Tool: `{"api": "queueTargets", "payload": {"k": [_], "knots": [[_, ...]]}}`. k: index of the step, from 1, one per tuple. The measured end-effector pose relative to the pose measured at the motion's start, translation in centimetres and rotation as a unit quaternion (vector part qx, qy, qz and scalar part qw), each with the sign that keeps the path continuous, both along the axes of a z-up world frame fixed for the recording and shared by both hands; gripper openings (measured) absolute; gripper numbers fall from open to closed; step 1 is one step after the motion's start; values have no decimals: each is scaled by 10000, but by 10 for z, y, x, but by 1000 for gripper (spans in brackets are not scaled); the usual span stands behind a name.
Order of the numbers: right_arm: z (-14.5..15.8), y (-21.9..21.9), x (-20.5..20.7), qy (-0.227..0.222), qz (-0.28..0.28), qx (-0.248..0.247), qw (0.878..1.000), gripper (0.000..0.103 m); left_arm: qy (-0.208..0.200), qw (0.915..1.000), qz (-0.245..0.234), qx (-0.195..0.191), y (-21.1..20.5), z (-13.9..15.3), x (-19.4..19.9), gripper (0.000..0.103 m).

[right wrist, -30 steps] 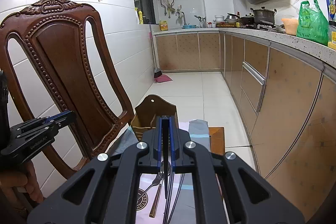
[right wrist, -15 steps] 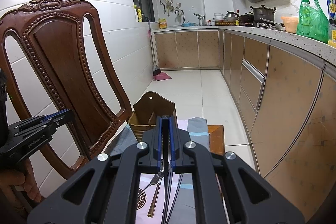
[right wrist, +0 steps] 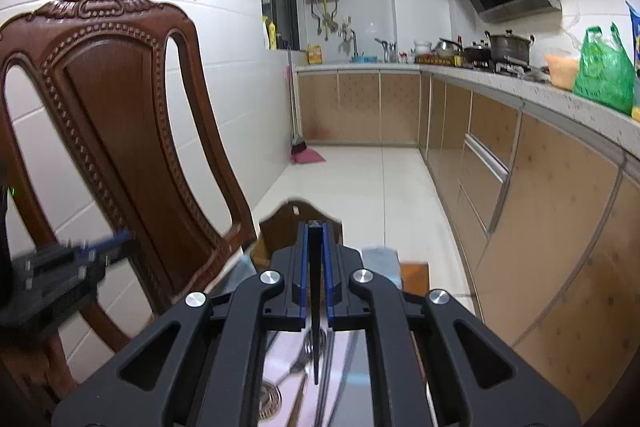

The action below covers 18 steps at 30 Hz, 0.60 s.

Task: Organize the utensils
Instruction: 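Lift both held chopsticks and carry them toward the wooden utensil holder, then insert the left tool's chopstick into the holder and open while the right tool inserts its chopstick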

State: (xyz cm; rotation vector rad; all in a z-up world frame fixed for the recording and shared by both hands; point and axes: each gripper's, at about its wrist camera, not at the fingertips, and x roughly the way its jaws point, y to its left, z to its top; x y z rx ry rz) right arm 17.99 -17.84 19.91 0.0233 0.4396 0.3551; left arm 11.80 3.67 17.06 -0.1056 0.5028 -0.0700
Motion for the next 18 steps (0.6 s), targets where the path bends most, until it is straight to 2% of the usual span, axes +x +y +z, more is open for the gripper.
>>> {"api": "queueTargets", "payload": {"k": [5,10,13,18], "knots": [[25,24,37,-340,-241,23,9991,7,-25,9998,41,-170,14,-1,0,6],[33,39,81,-545,-550,181,9968,7,-10,9997,60,-238,24,-3,0,6],[24,45,110,-588,-788,190,9950,7,-4,9997,87,-249,28,-5,1,6],[-11,44,141,-382,-940,417,9940,7,20,9996,127,-259,35,-8,4,6]]}}
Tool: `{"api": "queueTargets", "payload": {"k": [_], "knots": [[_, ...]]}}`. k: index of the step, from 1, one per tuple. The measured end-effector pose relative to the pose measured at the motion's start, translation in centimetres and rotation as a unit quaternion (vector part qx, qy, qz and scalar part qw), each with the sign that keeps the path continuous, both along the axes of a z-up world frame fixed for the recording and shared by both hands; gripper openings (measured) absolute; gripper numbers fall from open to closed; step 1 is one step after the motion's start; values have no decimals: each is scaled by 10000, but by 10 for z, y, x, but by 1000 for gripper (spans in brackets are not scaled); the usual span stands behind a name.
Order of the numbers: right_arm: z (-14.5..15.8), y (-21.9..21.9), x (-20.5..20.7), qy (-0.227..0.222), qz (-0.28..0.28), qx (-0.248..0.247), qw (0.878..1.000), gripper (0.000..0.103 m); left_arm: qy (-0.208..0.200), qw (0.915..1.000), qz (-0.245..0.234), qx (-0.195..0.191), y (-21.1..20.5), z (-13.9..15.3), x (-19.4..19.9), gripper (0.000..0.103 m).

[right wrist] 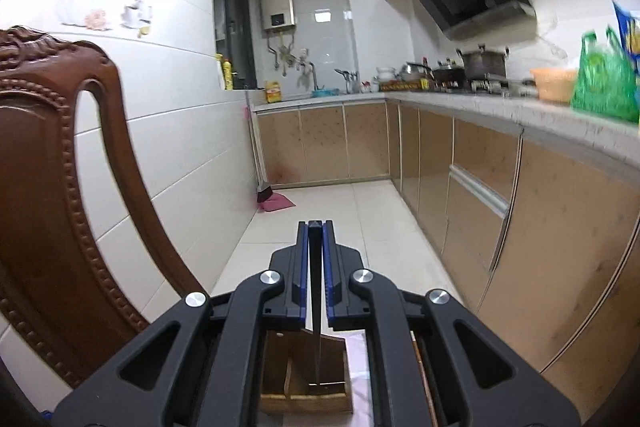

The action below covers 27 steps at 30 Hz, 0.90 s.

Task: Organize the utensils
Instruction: 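Insert the left tool's chopstick into the holder and open while the right tool inserts its chopstick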

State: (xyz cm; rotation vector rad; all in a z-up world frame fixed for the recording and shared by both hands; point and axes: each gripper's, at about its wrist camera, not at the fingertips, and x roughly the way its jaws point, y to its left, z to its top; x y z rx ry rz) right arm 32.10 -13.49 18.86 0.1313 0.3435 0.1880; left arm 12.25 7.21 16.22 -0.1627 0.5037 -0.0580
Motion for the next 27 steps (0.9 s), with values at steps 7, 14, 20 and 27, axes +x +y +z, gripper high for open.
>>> {"api": "queueTargets", "payload": {"k": [7,14,20,27], "knots": [[-48,-23,6,567,21,420,9975,45,74,9999,77,10,-2,-4,6,6],[-57,-86,-91,477,264,930,9942,78,92,9998,166,-31,-5,-8,12,6],[-136,-131,-172,715,-426,720,9939,89,14,9991,419,-30,-9,-16,14,6],[-142,-141,-156,777,-273,651,9945,89,-503,9946,742,-532,-3,24,26,6]]}}
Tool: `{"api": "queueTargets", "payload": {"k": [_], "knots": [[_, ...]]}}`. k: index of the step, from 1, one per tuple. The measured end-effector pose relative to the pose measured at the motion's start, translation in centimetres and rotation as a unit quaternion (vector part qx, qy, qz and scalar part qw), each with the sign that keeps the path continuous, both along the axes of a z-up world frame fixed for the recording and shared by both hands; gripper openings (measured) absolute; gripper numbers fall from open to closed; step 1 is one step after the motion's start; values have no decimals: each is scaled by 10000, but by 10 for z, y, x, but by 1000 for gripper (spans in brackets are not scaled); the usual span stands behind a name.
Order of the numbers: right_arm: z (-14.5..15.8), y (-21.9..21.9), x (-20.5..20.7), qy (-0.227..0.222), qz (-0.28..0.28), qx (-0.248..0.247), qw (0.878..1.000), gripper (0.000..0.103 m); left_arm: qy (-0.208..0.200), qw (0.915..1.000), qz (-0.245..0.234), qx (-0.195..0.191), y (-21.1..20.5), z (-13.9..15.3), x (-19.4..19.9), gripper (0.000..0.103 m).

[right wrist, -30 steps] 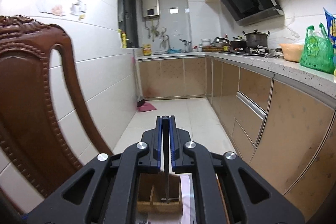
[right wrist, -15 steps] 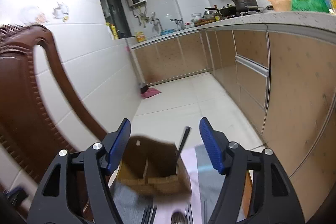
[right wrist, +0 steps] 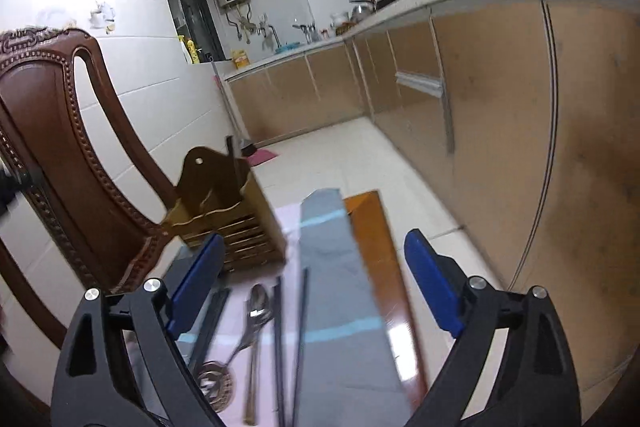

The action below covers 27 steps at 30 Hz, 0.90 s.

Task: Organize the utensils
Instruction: 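Insert the left tool's chopstick into the holder and open while the right tool inserts its chopstick, then withdraw both open tools back over the remaining utensils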

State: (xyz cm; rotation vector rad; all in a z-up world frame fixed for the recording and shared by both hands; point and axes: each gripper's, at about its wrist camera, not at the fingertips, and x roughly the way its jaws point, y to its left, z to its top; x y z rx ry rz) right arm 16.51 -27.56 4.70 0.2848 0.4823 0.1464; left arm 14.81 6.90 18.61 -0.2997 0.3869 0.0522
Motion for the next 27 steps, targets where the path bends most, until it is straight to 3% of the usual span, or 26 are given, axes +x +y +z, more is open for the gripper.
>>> {"api": "queueTargets", "payload": {"k": [4,9,15,21,23,24,27], "knots": [[-10,-14,6,151,-69,305,9994,89,-547,9983,165,-135,0,43,24,6],[-10,-21,14,202,-61,374,9991,89,-583,9973,97,-434,8,49,76,6],[-10,-20,20,243,3,353,9991,89,-395,9971,228,-616,17,18,136,6],[-10,-14,25,302,141,306,9990,89,237,9984,72,-503,8,-46,175,10],[-9,-13,25,272,186,271,9991,89,476,9984,-95,-273,-2,-60,174,50],[-9,-12,25,269,211,262,9991,89,514,9985,-112,-144,-6,-64,168,84],[-8,-11,24,249,332,296,9987,89,499,9975,-166,471,-18,-72,129,88]]}}
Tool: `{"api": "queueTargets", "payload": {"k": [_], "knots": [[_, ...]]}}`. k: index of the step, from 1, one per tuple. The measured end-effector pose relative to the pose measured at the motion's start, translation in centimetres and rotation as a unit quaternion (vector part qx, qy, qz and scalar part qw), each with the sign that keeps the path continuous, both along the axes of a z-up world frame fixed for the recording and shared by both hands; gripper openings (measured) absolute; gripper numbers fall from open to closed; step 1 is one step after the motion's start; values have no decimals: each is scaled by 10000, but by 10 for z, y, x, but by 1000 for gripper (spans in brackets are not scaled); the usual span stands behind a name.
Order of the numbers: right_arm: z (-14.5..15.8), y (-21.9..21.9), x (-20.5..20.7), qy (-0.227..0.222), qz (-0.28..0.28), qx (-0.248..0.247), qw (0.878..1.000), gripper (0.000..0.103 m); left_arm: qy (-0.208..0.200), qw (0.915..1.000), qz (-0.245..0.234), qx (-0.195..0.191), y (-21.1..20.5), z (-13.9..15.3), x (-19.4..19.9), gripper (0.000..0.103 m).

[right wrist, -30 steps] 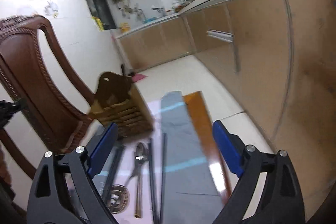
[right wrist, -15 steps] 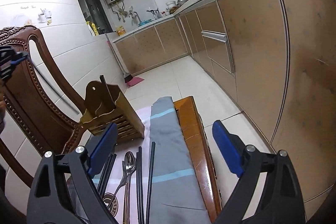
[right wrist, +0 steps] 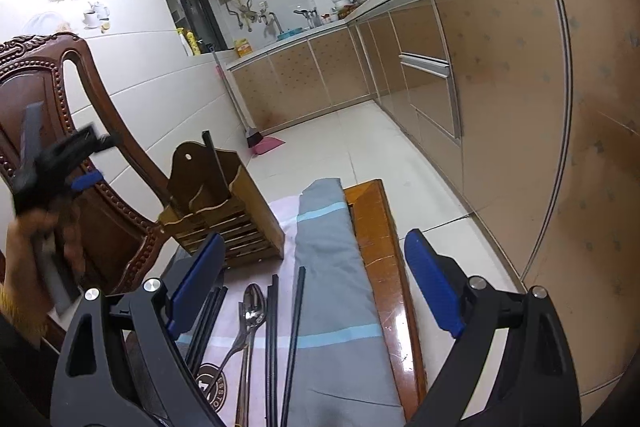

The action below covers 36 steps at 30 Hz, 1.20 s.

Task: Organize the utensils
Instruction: 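Withdraw both open tools back over the remaining utensils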

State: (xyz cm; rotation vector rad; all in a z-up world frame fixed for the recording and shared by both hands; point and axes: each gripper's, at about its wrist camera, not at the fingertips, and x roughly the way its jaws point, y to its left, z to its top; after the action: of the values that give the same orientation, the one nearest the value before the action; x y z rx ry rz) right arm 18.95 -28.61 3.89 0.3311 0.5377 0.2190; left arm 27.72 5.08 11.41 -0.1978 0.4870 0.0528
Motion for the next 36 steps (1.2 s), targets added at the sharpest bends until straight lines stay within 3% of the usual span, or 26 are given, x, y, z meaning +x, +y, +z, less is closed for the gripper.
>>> {"api": "queueTargets", "payload": {"k": [4,8,12,15,17,24,36], "knots": [[2,9,-5,-80,327,-82,9994,89,241,9985,-143,469,-15,-15,-64,92],[1,23,-16,-121,778,-217,9967,89,348,9978,-88,551,-16,-41,-118,93],[-4,42,-31,-175,1258,-487,9907,89,484,9967,-24,649,-16,-75,-147,93],[-2,48,-42,-242,1377,-620,9882,89,755,9939,-206,771,-20,-89,-146,93],[-1,50,-47,-219,1411,-583,9880,89,656,9938,-171,883,-22,-89,-151,93],[-4,59,-52,-207,1529,-649,9859,89,837,9932,-358,722,-20,-97,-146,92],[-8,64,-48,-140,1648,-654,9841,77,972,9904,-495,851,-24,-104,-139,86]]}}
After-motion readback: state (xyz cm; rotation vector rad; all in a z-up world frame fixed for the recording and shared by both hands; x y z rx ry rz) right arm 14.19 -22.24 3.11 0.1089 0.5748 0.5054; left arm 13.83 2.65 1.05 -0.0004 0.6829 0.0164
